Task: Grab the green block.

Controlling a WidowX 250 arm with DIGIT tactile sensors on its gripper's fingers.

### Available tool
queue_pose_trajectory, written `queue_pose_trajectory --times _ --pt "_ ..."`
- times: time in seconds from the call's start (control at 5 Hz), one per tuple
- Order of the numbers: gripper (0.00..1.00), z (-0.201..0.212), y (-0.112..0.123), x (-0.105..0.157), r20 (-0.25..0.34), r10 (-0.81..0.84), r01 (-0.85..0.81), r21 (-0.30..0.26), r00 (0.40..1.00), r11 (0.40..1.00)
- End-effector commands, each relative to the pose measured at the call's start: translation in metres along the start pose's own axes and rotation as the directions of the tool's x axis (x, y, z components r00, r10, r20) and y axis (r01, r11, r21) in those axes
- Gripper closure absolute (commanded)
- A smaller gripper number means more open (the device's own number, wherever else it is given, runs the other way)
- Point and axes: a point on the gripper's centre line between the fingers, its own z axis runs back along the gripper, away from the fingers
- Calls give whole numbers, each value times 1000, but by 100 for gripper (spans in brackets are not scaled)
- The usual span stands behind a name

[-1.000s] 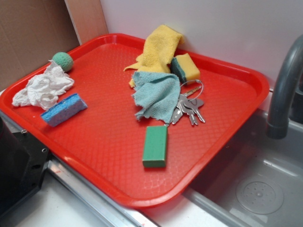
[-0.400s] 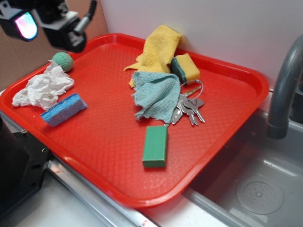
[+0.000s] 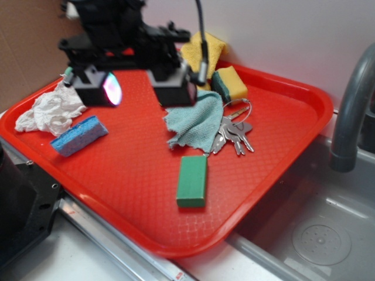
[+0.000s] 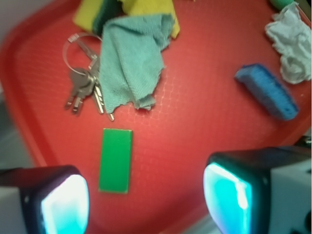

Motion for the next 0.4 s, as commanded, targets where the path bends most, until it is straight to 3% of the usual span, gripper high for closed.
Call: queue_pose_trajectory --times 0.0,0.2 --pt "0 -61 -30 2 -94 -67 65 -23 993 998" --pt "0 -84 -32 -5 -122 -88 86 -22 989 996"
